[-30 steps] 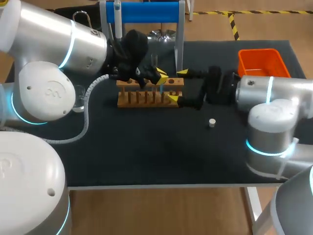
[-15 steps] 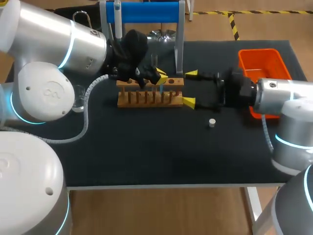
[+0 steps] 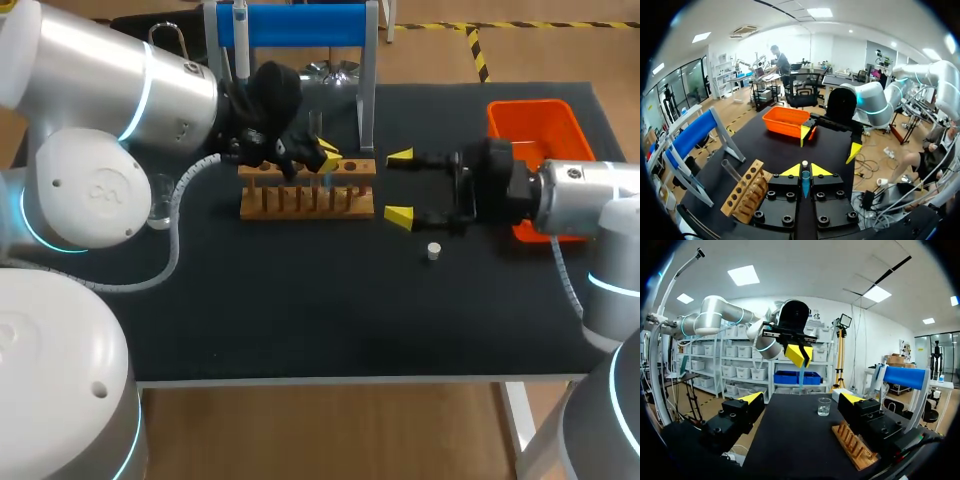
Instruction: Invert the test tube, pick up the pipette, mount the tip to pipette, aspirate from beaker and dispense into the tube, eject the tip, return the pipette, and cap with the stopper.
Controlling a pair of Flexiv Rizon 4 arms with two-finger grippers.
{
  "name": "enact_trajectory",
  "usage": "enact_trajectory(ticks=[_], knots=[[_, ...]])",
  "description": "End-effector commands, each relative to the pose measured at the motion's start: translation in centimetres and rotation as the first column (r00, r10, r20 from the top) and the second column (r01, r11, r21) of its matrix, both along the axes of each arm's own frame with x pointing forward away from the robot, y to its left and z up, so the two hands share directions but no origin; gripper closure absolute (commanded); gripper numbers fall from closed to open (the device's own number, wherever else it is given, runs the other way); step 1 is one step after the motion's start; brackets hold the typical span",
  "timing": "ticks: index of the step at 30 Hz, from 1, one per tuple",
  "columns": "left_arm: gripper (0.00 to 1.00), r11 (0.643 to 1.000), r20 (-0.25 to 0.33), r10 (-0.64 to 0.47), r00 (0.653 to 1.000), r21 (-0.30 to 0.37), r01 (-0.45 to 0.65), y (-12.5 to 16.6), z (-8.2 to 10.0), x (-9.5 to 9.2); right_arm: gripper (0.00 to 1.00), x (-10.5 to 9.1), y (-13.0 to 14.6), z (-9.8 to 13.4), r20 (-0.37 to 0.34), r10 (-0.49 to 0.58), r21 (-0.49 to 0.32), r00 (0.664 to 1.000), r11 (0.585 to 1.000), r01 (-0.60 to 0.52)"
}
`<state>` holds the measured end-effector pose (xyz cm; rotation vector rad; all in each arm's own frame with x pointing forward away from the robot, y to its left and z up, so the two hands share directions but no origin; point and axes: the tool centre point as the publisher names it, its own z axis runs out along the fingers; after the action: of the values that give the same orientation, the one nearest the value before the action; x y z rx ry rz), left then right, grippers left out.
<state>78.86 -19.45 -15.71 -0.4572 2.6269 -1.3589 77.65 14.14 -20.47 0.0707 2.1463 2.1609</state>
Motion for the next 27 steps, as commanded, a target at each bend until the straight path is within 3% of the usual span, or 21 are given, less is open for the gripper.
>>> enact_trajectory(ticks=[1,13,27], knots=[[1.00,1.000,0.017,0.021,1.000,0.020,-0.022,0.0,0.3,-0.4,0.00,-0.6,0.8,0.1,-0.001,-0.011,-0.001,1.000,1.000,0.011],[1.00,1.000,0.061,0.003,0.998,0.002,-0.003,-0.1,0.5,-0.6,0.00,-1.1,2.7,0.5,-0.007,0.021,0.013,1.000,1.000,-0.021],[1.00,1.000,0.061,-0.016,0.998,-0.002,0.016,-0.2,0.4,-0.7,0.00,-0.9,5.0,0.4,-0.017,0.072,0.008,0.997,0.997,-0.071]])
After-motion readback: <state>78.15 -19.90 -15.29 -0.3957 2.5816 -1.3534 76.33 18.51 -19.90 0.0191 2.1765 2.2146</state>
